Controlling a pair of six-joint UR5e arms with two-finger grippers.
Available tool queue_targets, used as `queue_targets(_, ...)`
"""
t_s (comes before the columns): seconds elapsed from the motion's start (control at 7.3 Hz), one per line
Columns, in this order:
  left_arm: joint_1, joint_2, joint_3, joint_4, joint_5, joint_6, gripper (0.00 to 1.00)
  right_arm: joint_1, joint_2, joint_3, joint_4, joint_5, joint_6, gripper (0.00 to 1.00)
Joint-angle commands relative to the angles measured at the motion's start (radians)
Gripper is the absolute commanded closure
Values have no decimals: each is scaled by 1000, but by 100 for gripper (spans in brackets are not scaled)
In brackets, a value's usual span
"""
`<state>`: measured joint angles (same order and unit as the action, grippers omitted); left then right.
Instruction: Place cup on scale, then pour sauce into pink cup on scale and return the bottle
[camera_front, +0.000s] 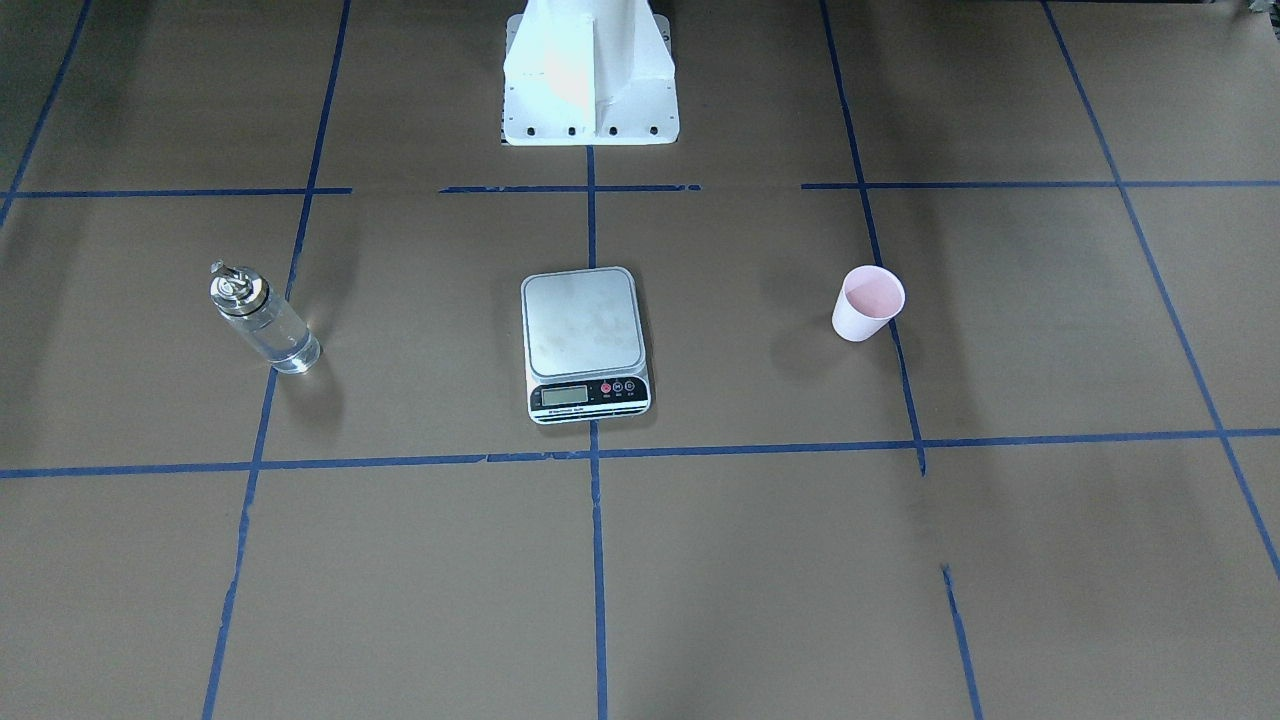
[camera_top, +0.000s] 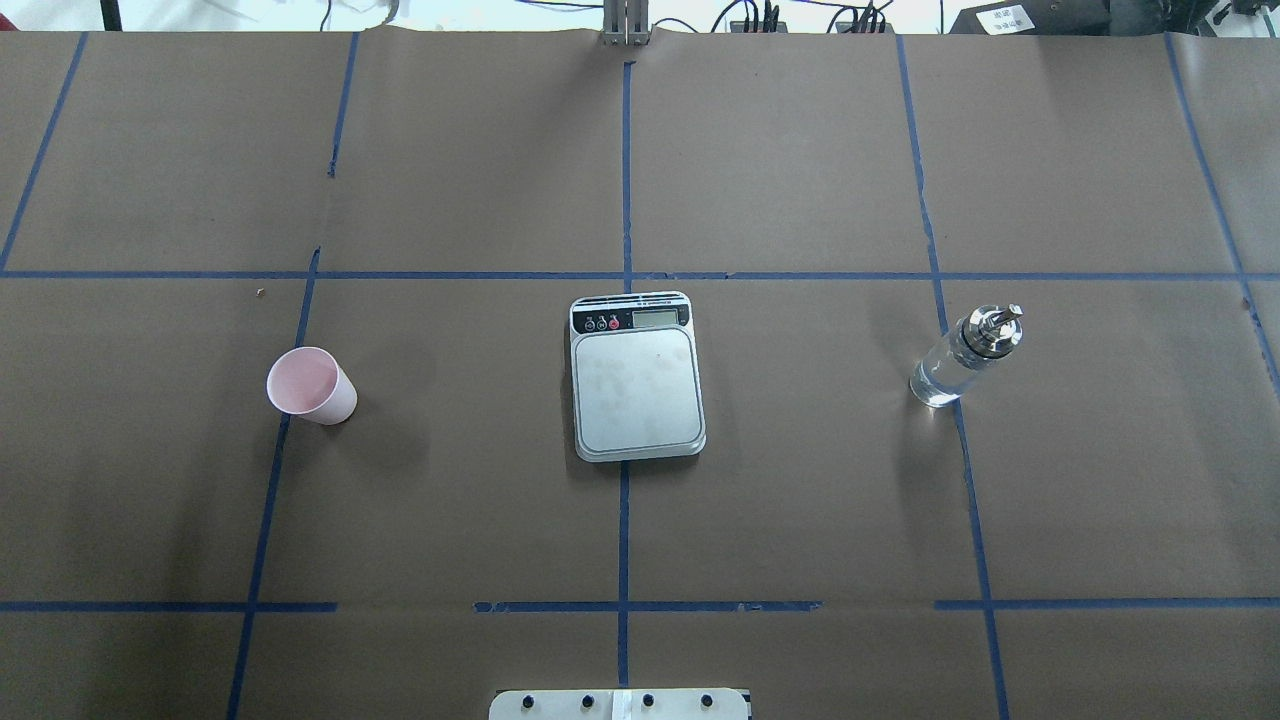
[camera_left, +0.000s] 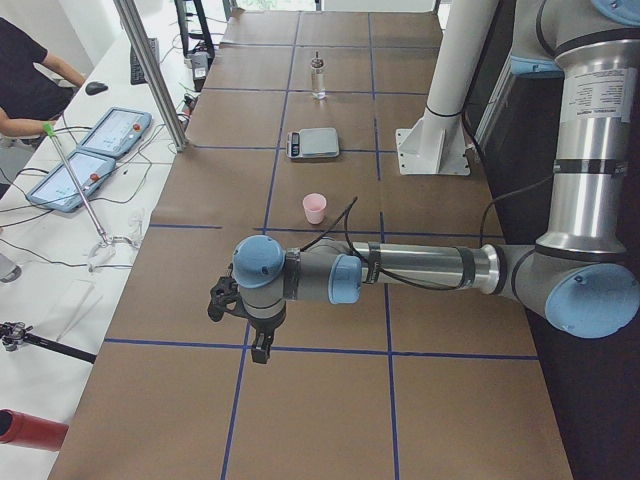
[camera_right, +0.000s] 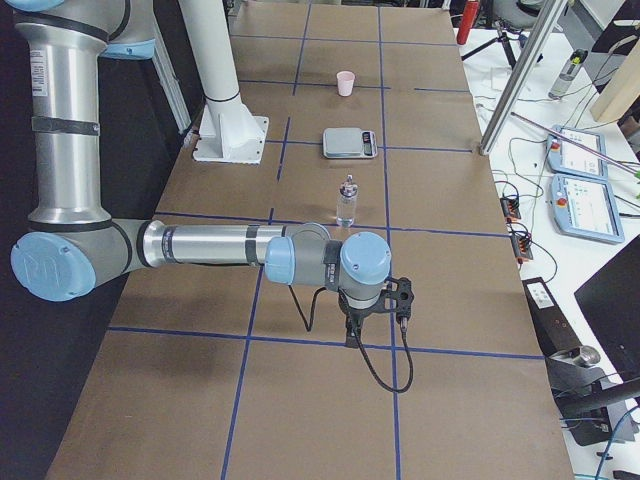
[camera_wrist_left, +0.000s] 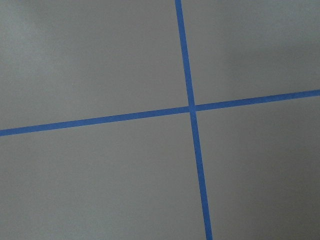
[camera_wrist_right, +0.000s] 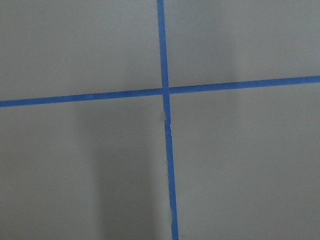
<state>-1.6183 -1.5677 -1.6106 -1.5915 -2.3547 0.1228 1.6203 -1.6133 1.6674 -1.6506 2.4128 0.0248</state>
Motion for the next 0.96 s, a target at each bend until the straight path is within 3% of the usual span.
queue_targets(0.0, 0, -2, 0, 1, 0, -2, 0, 1, 15, 9, 0, 0, 1, 0)
queue_targets(0.27, 2, -11, -78, 16, 9, -73, 0, 1, 7, 3, 0, -1, 0, 0)
queue_targets(0.41, 9, -5, -176, 45, 14, -182, 0, 0, 6, 8, 0, 0, 1, 0)
queue_targets(0.82, 87, 17, -501, 55, 11, -236, 0, 1, 12, 12, 2, 0, 1, 0)
